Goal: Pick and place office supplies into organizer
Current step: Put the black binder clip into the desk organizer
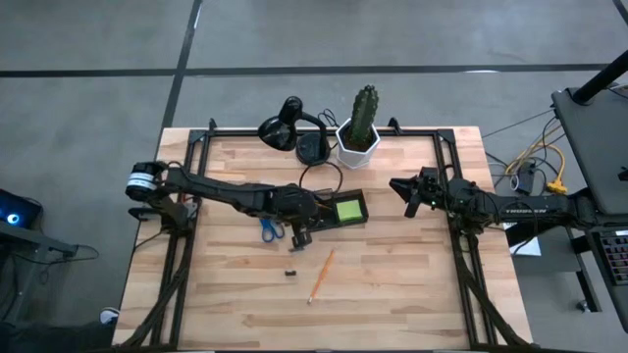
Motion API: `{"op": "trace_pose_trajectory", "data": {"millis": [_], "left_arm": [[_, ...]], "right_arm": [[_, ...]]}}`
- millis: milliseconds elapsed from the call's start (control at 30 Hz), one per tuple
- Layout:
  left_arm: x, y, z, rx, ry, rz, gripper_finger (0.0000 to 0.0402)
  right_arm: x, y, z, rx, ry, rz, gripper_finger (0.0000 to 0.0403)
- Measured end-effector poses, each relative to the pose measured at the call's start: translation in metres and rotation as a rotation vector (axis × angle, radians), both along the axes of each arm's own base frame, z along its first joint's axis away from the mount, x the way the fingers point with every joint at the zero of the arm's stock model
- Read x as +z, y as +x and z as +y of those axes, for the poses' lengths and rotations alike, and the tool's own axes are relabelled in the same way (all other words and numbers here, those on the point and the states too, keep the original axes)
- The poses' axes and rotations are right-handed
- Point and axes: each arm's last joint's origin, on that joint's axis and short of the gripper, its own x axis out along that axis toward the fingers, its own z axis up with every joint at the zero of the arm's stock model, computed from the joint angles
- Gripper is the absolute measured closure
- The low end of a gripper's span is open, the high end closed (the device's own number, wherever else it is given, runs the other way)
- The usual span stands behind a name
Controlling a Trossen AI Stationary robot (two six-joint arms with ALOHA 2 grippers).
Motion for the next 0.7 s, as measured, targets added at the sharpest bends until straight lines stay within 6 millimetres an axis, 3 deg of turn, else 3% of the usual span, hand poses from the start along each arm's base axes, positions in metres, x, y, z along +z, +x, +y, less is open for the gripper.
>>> {"op": "trace_pose_trajectory", "data": {"millis": [167,700], "left_arm": [[-0.014,0.005,0.000,0.011,0.017,0.036,0.0402],[-0.014,0.004,0.000,0.031,0.010,0.049,0.0401]], "right_arm": [[-0.001,0.000,0.000,0.000,0.001,0.007,0.0344],[-0.002,0.000,0.000,0.001,0.001,0.022,0.0344]]}}
